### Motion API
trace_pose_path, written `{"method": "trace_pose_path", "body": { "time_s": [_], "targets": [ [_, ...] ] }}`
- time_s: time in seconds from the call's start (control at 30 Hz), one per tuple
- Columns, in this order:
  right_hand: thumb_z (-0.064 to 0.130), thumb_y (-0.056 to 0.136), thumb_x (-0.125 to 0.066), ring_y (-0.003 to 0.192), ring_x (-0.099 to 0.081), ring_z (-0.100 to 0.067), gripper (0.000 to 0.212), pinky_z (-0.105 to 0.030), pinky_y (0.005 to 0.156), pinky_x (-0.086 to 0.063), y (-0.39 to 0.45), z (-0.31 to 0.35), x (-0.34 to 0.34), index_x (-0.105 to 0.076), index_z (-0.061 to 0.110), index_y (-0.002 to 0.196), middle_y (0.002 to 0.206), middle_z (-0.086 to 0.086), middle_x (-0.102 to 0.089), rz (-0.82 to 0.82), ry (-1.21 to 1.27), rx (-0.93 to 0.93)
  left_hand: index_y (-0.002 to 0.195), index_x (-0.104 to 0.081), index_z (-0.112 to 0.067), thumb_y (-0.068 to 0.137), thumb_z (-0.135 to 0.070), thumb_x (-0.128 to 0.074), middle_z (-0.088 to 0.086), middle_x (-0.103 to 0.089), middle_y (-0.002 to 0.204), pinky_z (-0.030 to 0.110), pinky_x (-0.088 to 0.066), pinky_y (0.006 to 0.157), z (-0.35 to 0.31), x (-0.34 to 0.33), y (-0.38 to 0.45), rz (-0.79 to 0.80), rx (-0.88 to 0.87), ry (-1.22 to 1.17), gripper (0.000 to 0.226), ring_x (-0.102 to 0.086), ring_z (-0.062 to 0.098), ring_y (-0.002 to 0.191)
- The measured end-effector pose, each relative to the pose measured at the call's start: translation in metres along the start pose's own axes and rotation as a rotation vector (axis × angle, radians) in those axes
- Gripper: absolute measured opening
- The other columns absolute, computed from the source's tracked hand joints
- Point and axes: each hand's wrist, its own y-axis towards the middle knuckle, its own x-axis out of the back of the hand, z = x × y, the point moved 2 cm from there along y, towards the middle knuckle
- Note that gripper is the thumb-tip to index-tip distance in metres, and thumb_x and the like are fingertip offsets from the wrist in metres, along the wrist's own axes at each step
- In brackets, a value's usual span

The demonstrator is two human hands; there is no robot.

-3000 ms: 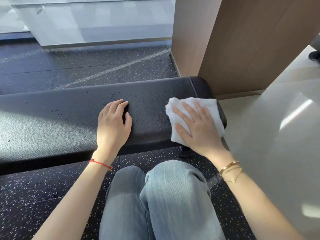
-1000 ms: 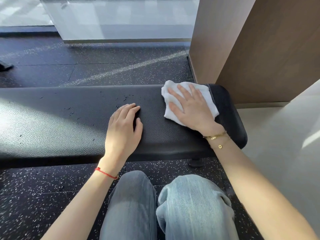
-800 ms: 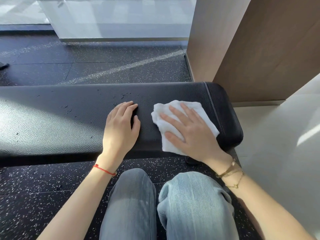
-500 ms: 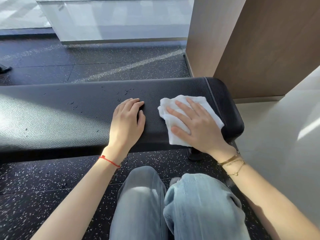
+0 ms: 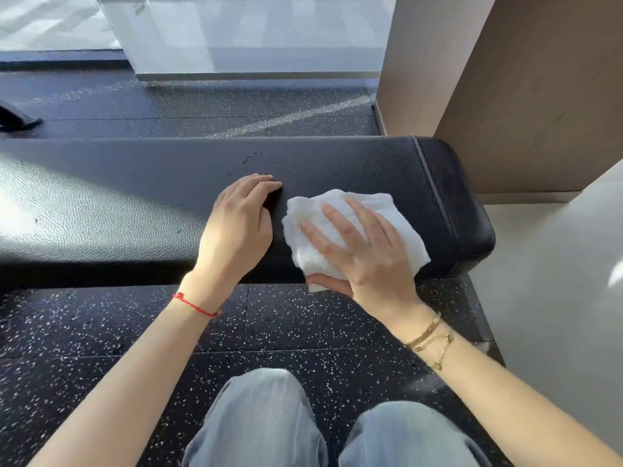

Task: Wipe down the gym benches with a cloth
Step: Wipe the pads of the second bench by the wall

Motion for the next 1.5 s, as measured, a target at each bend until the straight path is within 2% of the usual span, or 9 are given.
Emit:
{"method": "trace_pose_path", "body": {
  "time_s": [0.2,0.37,0.5,0.63,0.77,0.97,1.1,1.37,1.5],
  "targets": [
    [0.070,0.093,-0.044,0.130,-0.050,-0.036,0.066,-0.047,0.103,-0.039,-0.021,-0.030,0.006,-0.052,0.027,0.143,0.141,-0.006,-0.056,-0.048,-0.038,-0.074,0.122,-0.066,-0.009,0.083,-0.004,-0.037,0.005,-0.063,0.131,0.039,-0.042,0.110,-0.001,0.002,0.001,-0.023,-0.029,-0.009,0.049,-0.054,0.022,0.126],
    [0.065,0.093,-0.050,0.131,-0.048,-0.038,0.062,-0.047,0.102,-0.034,0.000,0.015,-0.014,-0.051,0.027,0.142,0.142,-0.006,-0.054,-0.032,-0.059,-0.029,0.120,-0.067,-0.011,0.084,-0.009,-0.037,0.003,-0.065,0.129,0.032,-0.043,0.104,-0.002,0.001,0.001,-0.025,-0.017,0.006,0.047,-0.056,0.022,0.121],
    [0.033,0.090,-0.072,0.133,-0.044,-0.034,0.067,-0.044,0.108,-0.032,-0.011,0.011,-0.023,-0.039,0.031,0.148,0.145,-0.004,-0.041,-0.049,-0.145,-0.022,0.122,-0.067,-0.012,0.082,-0.011,-0.034,0.002,-0.064,0.130,0.030,-0.043,0.103,-0.002,0.004,0.001,-0.008,0.004,-0.002,0.051,-0.056,0.021,0.122],
    [0.060,0.092,-0.059,0.132,-0.041,-0.036,0.066,-0.047,0.109,-0.027,-0.043,-0.029,0.001,-0.044,0.029,0.148,0.144,-0.009,-0.048,-0.055,-0.091,-0.149,0.122,-0.066,-0.013,0.084,-0.003,-0.039,0.001,-0.064,0.131,0.028,-0.040,0.105,-0.005,0.005,-0.001,-0.006,0.013,0.008,0.048,-0.054,0.021,0.123],
    [0.063,0.092,-0.055,0.133,-0.036,-0.037,0.065,-0.048,0.109,-0.025,-0.019,0.002,-0.016,-0.042,0.031,0.147,0.143,-0.004,-0.039,-0.035,-0.111,-0.113,0.119,-0.067,-0.012,0.084,-0.002,-0.040,0.003,-0.065,0.127,0.028,-0.041,0.099,-0.009,0.003,0.000,-0.016,0.028,0.016,0.045,-0.056,0.022,0.118],
    [0.028,0.094,-0.067,0.136,-0.036,-0.035,0.065,-0.046,0.112,-0.027,-0.029,0.000,-0.021,-0.034,0.031,0.151,0.146,-0.005,-0.039,-0.089,-0.166,-0.070,0.120,-0.067,-0.014,0.085,-0.004,-0.041,0.001,-0.065,0.127,0.029,-0.044,0.099,-0.007,0.006,-0.001,0.003,0.024,0.012,0.044,-0.058,0.021,0.119],
    [0.064,0.098,-0.041,0.139,-0.036,-0.038,0.063,-0.050,0.115,-0.023,-0.060,-0.044,0.005,-0.041,0.028,0.149,0.148,-0.010,-0.044,-0.036,-0.072,-0.288,0.119,-0.067,-0.014,0.090,-0.008,-0.046,0.002,-0.065,0.126,0.030,-0.044,0.100,-0.009,0.006,-0.001,0.011,0.019,0.004,0.037,-0.058,0.022,0.118],
    [0.058,0.100,-0.032,0.140,-0.035,-0.030,0.055,-0.044,0.117,-0.022,-0.047,-0.067,0.015,-0.052,0.025,0.138,0.151,-0.007,-0.041,-0.113,0.021,-0.749,0.124,-0.065,-0.015,0.098,-0.033,-0.050,0.003,-0.064,0.130,0.038,-0.039,0.108,-0.064,-0.025,0.009,0.057,-0.071,0.081,0.035,-0.054,0.024,0.124],
    [0.060,0.093,-0.046,0.132,-0.043,-0.030,0.056,-0.040,0.106,-0.032,-0.034,-0.111,0.018,-0.049,0.031,0.141,0.152,-0.002,-0.039,0.022,0.243,-0.984,0.133,-0.060,-0.014,0.100,-0.036,-0.048,0.004,-0.058,0.139,0.040,-0.034,0.112,-0.094,-0.048,0.022,0.110,-0.096,0.113,0.041,-0.048,0.024,0.133]
  ]
}}
